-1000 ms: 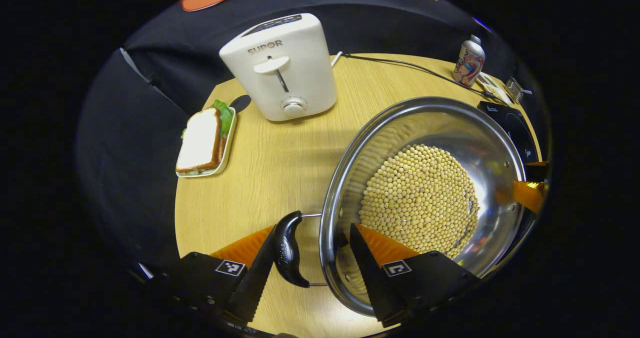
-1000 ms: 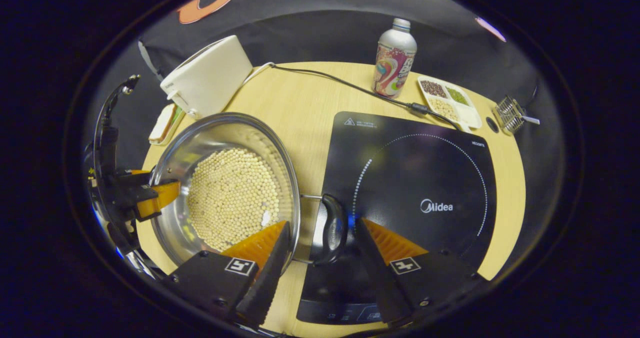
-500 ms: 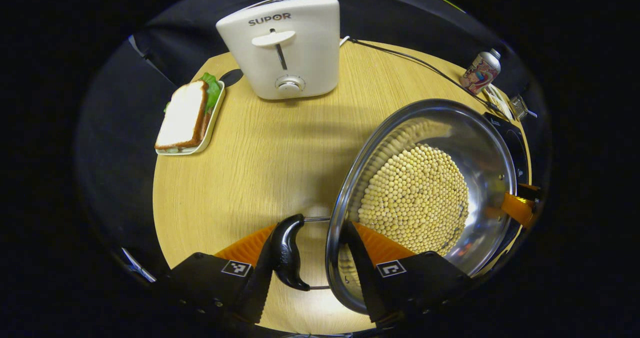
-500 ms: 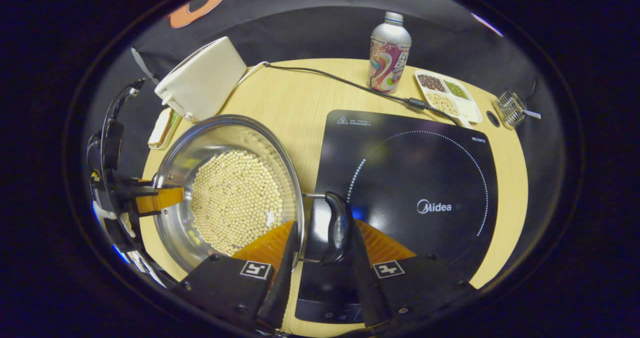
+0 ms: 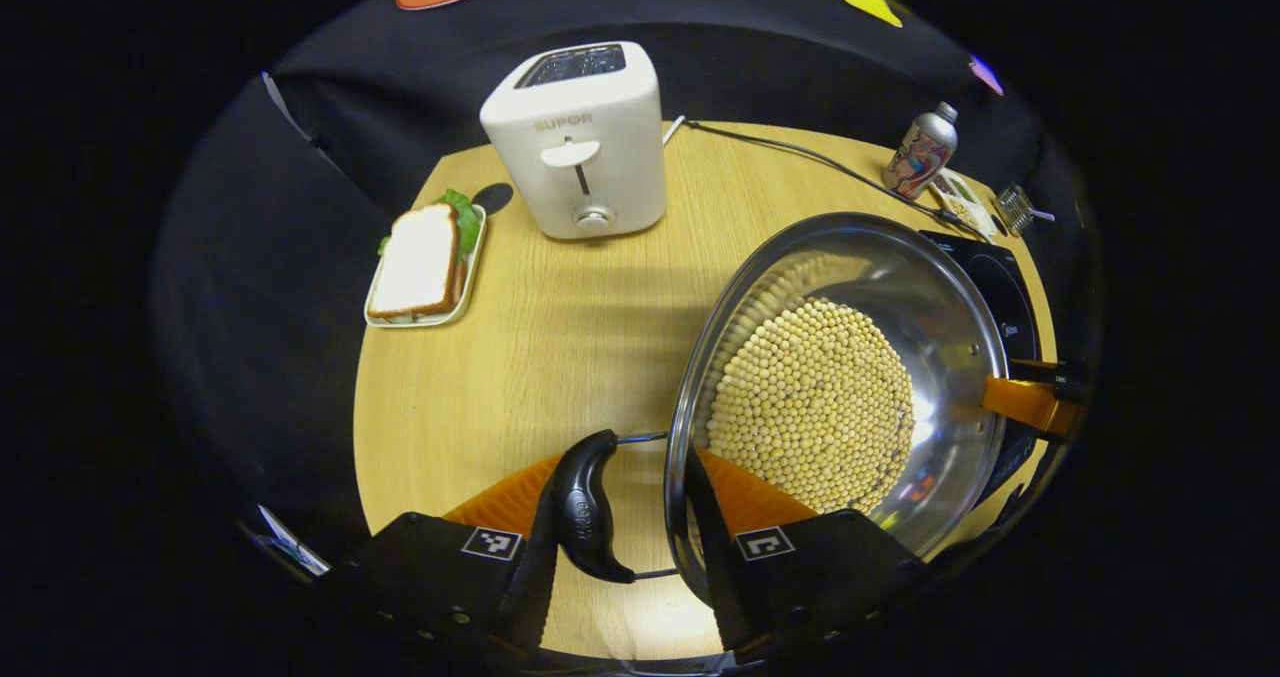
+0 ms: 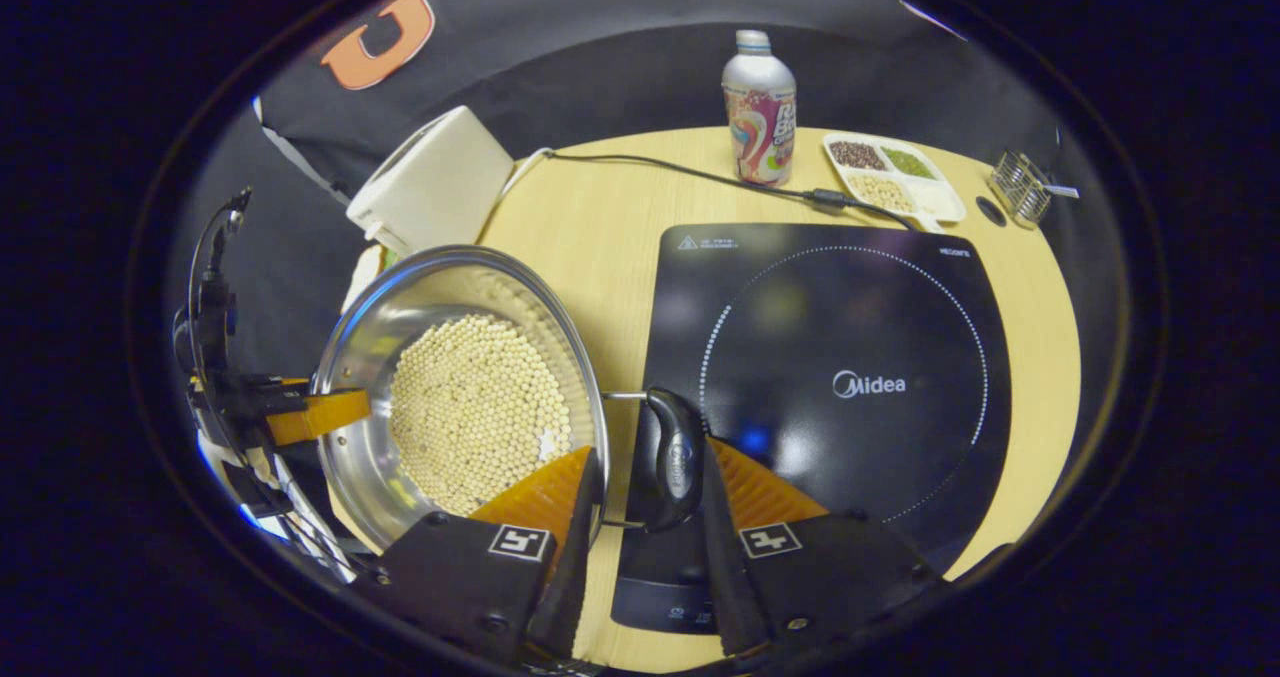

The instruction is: First push the handle of the pot to place it horizontally, then grasp the pot with both hands and set it on the induction cooktop.

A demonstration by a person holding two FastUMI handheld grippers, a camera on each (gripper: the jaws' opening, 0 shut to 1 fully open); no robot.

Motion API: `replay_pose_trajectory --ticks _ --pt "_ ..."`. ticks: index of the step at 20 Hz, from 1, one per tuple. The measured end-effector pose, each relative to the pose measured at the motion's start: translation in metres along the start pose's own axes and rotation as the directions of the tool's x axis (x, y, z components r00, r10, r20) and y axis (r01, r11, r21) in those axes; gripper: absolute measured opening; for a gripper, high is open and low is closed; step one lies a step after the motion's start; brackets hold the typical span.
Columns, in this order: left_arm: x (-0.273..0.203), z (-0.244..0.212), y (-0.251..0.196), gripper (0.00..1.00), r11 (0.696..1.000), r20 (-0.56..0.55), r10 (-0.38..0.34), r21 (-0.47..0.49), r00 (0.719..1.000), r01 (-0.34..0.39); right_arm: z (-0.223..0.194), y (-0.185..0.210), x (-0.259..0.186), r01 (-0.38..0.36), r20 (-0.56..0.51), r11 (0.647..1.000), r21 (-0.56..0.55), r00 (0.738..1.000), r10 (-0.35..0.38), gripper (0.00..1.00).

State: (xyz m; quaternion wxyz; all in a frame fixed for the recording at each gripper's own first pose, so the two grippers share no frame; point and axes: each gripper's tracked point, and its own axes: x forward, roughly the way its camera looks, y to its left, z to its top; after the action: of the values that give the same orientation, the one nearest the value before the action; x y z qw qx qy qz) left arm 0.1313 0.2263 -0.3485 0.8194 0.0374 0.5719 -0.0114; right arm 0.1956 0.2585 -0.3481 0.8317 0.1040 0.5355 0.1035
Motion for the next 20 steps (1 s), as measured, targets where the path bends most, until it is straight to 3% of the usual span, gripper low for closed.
replay_pose_trajectory --ticks 7,8,9,11,12,13,20 --pt "-0.047 -0.003 -0.024 0.63 0.999 0.066 -0.040 0.006 0.997 0.040 0.003 -0.013 -0.058 0.020 0.072 1.000 -0.004 0.997 -0.019 0.52" --pt "-0.051 -0.003 -0.030 0.53 0.999 0.073 -0.050 0.010 0.996 0.050 0.002 -0.017 -0.070 0.028 0.082 1.000 0.005 0.996 -0.028 0.52" --pt "-0.054 -0.002 -0.037 0.63 0.998 0.076 -0.060 0.011 0.995 0.059 0.001 -0.021 -0.080 0.037 0.091 0.999 0.009 0.995 -0.038 0.53" --pt "-0.066 -0.002 -0.057 0.63 0.997 0.082 -0.080 0.027 0.993 0.078 -0.003 -0.034 -0.094 0.058 0.112 0.998 0.015 0.992 -0.060 0.52" --pt "-0.069 -0.001 -0.063 0.72 0.996 0.088 -0.090 0.036 0.992 0.087 -0.004 -0.042 -0.100 0.069 0.120 0.997 0.019 0.990 -0.070 0.52" --pt "-0.070 0.000 -0.072 0.63 0.994 0.091 -0.102 0.040 0.991 0.098 -0.006 -0.049 -0.105 0.079 0.127 0.996 0.029 0.989 -0.082 0.52" --pt "-0.064 -0.001 -0.141 0.63 0.984 0.112 -0.170 0.082 0.979 0.161 -0.024 -0.112 -0.134 0.150 0.152 0.985 0.089 0.975 -0.162 0.52"
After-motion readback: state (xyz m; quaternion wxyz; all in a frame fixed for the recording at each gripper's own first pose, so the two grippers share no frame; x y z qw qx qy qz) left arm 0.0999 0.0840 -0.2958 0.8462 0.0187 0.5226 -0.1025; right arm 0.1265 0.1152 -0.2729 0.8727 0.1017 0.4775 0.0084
